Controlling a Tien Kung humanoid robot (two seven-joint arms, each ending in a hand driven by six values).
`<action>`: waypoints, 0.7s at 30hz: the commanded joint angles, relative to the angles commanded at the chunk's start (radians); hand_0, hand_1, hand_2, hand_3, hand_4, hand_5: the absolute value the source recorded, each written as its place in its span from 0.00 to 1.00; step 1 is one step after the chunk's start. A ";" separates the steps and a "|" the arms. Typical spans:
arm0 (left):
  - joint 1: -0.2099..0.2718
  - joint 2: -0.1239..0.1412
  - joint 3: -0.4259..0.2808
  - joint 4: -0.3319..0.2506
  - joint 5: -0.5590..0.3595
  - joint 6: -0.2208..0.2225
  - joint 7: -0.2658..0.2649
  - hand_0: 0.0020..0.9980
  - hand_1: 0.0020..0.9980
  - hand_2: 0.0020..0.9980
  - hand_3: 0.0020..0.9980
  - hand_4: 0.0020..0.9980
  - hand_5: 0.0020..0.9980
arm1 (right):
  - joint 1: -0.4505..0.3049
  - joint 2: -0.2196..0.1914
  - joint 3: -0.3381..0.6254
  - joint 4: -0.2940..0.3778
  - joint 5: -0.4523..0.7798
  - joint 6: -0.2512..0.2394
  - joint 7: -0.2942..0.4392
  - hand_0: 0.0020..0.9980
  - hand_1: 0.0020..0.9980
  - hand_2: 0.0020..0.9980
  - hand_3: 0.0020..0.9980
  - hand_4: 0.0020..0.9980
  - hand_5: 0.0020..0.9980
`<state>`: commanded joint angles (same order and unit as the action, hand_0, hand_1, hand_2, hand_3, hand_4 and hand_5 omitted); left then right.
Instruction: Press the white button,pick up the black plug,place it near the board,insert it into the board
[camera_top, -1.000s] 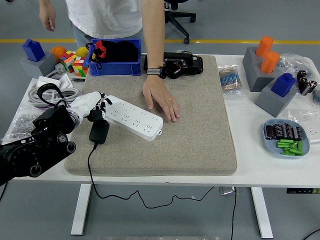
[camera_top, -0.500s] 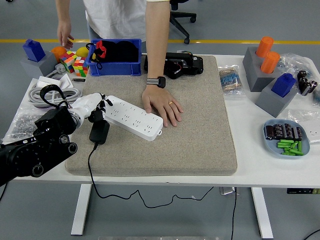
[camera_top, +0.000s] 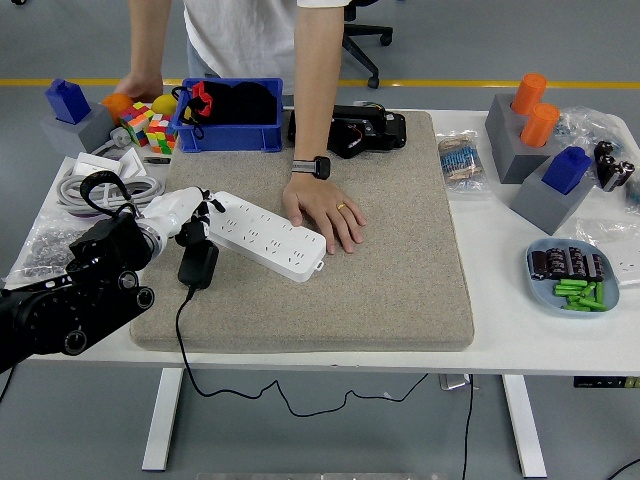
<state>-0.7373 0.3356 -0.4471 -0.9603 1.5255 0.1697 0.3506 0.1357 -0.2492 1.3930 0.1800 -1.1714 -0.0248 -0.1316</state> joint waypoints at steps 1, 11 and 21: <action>0.000 0.000 0.002 0.002 -0.001 0.000 0.000 0.00 0.00 0.09 0.68 0.00 0.00 | 0.000 0.000 0.000 0.000 0.001 0.000 0.001 0.63 0.60 0.60 0.59 0.67 0.41; 0.003 -0.003 0.018 0.003 -0.008 0.001 -0.001 0.00 0.00 0.09 0.68 0.00 0.00 | -0.001 0.000 -0.008 0.000 0.002 0.000 0.000 0.63 0.60 0.60 0.59 0.67 0.41; 0.006 -0.006 0.029 0.002 -0.013 0.001 -0.003 0.00 0.00 0.09 0.68 0.00 0.00 | 0.000 0.000 -0.012 0.000 0.004 -0.001 0.000 0.63 0.60 0.60 0.59 0.67 0.41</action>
<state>-0.7316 0.3298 -0.4179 -0.9584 1.5126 0.1707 0.3478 0.1361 -0.2492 1.3815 0.1800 -1.1677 -0.0253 -0.1311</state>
